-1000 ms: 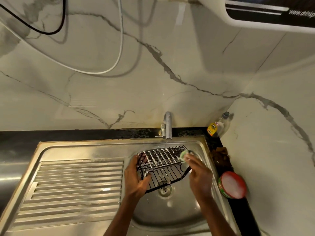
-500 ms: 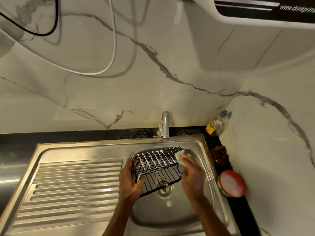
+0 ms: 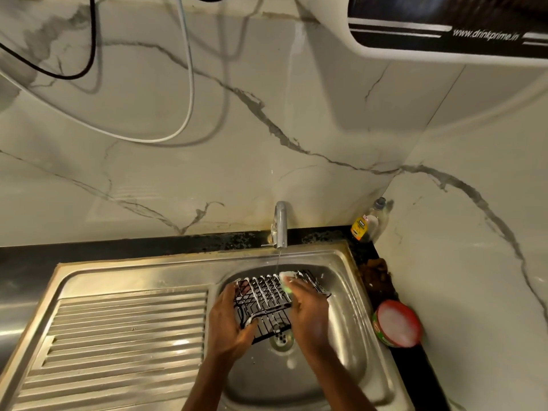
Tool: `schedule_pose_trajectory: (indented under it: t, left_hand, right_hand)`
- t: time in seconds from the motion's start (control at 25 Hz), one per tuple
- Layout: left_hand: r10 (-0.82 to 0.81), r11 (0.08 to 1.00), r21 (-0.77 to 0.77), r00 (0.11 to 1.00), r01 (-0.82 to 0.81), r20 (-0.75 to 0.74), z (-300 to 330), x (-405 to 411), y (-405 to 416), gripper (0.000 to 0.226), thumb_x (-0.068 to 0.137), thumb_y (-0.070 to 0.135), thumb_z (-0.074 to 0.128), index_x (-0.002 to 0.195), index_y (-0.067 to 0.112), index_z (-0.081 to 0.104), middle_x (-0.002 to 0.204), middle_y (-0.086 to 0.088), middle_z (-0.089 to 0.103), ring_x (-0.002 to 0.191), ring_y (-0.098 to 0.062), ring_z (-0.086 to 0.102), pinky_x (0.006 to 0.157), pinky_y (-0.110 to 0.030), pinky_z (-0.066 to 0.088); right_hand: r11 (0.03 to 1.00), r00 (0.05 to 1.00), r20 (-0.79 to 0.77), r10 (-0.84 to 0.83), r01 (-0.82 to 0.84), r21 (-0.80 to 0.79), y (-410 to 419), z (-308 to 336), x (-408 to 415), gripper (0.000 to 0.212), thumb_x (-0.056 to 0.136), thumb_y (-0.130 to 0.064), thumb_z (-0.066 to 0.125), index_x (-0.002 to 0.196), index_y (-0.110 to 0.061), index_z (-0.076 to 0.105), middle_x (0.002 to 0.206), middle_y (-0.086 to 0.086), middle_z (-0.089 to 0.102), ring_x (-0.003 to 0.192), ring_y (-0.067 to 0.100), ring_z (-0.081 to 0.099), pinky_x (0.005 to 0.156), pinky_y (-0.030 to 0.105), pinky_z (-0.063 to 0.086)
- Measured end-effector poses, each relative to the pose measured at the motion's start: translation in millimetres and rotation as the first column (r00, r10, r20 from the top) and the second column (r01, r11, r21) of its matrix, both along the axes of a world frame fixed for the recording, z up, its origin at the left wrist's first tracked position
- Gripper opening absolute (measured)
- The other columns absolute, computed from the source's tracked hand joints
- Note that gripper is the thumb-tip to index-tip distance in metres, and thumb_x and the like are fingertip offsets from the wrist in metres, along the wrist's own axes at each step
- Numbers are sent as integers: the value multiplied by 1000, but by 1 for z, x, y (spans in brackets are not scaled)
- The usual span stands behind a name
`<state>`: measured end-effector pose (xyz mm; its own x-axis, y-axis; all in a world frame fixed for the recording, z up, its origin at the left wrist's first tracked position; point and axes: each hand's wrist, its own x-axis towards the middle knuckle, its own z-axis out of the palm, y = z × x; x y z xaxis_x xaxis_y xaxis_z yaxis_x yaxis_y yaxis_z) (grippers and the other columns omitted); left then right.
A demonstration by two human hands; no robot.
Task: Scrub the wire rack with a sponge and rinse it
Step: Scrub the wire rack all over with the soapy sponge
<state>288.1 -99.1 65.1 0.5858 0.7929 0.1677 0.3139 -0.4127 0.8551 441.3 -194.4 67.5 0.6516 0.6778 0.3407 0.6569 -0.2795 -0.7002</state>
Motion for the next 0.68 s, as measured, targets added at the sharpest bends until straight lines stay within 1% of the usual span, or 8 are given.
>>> schedule_pose_trajectory:
  t: [0.08, 0.12, 0.2, 0.28, 0.36, 0.48, 0.6, 0.68]
  left_hand:
    - [-10, 1000, 19, 1000, 10, 10, 1, 1, 2, 76, 71, 35, 70, 143, 21, 48, 126, 3, 66, 116, -14, 64, 94, -47, 58]
    - [-8, 1000, 13, 1000, 8, 12, 1, 0, 3, 77, 71, 35, 71, 143, 21, 47, 126, 3, 66, 116, -15, 65, 93, -48, 59]
    - [-10, 1000, 4, 1000, 10, 4, -8, -4, 5, 80, 70, 37, 71, 144, 21, 47, 126, 2, 66, 115, -17, 65, 94, -50, 59]
    - [-26, 1000, -1, 999, 26, -29, -16, -5, 1, 82, 69, 38, 70, 146, 20, 46, 127, 0, 67, 117, -19, 65, 96, -51, 58]
    - [-19, 1000, -15, 1000, 19, -16, -12, -3, -2, 80, 69, 38, 69, 144, 19, 47, 125, 0, 67, 116, -18, 65, 95, -50, 58]
    - [-27, 999, 22, 999, 26, 35, -3, 0, 1, 74, 68, 32, 70, 138, 25, 49, 122, 3, 67, 113, -14, 65, 93, -44, 59]
    - [-67, 996, 62, 997, 65, 30, 2, 1, 4, 81, 64, 26, 72, 140, 37, 43, 123, 5, 65, 114, -15, 63, 94, -43, 58]
    - [-93, 995, 42, 996, 93, 10, -5, 0, 2, 84, 65, 28, 71, 144, 33, 42, 127, 4, 64, 118, -17, 62, 97, -47, 56]
  right_hand:
    - [987, 981, 114, 155, -158, 12, -5, 0, 11, 44, 82, 15, 59, 119, -9, 69, 118, 1, 70, 111, 7, 66, 94, 15, 51]
    - [990, 986, 85, 141, -141, -12, -9, -3, 29, 47, 84, 16, 61, 121, -13, 67, 120, -1, 69, 114, 6, 64, 96, 17, 52]
    - [994, 999, -42, 0, -4, -114, -15, -9, 61, 52, 84, 14, 63, 122, -20, 64, 121, -2, 70, 115, 8, 65, 97, 14, 50]
    - [984, 988, -106, -109, 92, -153, -10, -7, 58, 52, 81, 17, 64, 120, -18, 68, 118, 2, 72, 112, 14, 67, 94, 5, 45]
    - [993, 996, -85, -40, 30, -110, 4, 2, 26, 51, 79, 20, 60, 117, -11, 70, 118, 3, 72, 111, 12, 68, 92, 4, 45]
    - [988, 989, 10, 148, -148, -53, 1, 1, 16, 51, 82, 17, 56, 124, -9, 65, 125, 1, 67, 117, 7, 63, 96, 13, 49]
    - [984, 999, 0, -45, 44, -170, -6, -13, 61, 54, 83, 15, 62, 127, -17, 60, 122, 6, 70, 114, 16, 66, 94, 10, 48]
    - [975, 995, -3, -104, 101, -197, 3, -5, 54, 57, 79, 17, 64, 124, -18, 63, 116, 7, 72, 111, 13, 65, 89, 2, 44]
